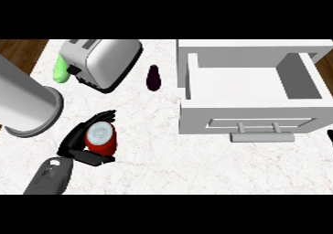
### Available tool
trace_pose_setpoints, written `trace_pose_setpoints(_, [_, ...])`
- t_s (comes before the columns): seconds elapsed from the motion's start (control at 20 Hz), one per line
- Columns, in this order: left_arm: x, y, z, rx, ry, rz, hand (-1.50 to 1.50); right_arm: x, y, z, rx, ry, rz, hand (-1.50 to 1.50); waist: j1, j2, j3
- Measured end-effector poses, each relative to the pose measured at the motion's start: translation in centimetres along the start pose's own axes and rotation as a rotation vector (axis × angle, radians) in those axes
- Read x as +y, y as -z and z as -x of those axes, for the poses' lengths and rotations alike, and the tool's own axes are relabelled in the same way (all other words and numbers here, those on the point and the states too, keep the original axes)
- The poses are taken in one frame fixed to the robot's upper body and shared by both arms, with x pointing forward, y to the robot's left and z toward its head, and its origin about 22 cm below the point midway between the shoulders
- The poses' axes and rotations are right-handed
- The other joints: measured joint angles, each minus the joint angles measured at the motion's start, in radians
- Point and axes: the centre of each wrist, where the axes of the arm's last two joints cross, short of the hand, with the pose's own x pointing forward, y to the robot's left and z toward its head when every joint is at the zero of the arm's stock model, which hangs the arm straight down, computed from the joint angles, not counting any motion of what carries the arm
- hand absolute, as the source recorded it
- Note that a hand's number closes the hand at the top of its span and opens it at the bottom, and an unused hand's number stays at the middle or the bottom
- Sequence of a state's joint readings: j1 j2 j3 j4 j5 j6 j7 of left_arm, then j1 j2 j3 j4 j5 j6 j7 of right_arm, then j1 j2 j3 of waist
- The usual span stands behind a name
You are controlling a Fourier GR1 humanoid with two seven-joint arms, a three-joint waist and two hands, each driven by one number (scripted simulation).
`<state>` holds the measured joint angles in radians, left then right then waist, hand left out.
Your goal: Pick up the can, place it into the drawer and close the drawer
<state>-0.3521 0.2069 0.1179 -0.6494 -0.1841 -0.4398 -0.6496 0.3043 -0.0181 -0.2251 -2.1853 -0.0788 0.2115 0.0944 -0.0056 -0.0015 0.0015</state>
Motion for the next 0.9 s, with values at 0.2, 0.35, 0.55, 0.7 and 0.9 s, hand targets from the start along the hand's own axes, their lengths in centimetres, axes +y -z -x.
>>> trace_pose_setpoints(0.2, [-0.2, 0.5, -0.3, -0.007, -0.024, 0.019, 1.5, -0.4, -0.2, 0.4, 0.001, 0.006, 0.009, -1.5, 0.001, 0.0, 0.0])
trace_pose_setpoints(0.35, [-1.0, 0.7, -0.5, -0.007, -0.058, 0.038, 1.5, -0.7, 0.1, -0.1, 0.001, 0.012, 0.009, -1.5, 0.002, 0.0, -0.001])
trace_pose_setpoints(0.55, [-2.2, 1.6, -1.4, -0.027, -0.092, 0.075, 1.5, -0.5, 0.5, 0.0, 0.001, 0.016, 0.012, -1.5, 0.004, 0.0, -0.001])
trace_pose_setpoints(0.7, [-2.8, 2.0, -2.4, -0.055, -0.11, 0.072, 1.5, -0.6, 0.5, 0.2, 0.0, 0.015, 0.014, -1.5, 0.005, 0.0, -0.001])
trace_pose_setpoints(0.9, [-1.8, 1.9, -3.0, -0.076, -0.123, -0.163, 1.5, -0.8, 0.2, 0.2, -0.004, 0.013, 0.019, -1.5, 0.009, -0.001, -0.001])
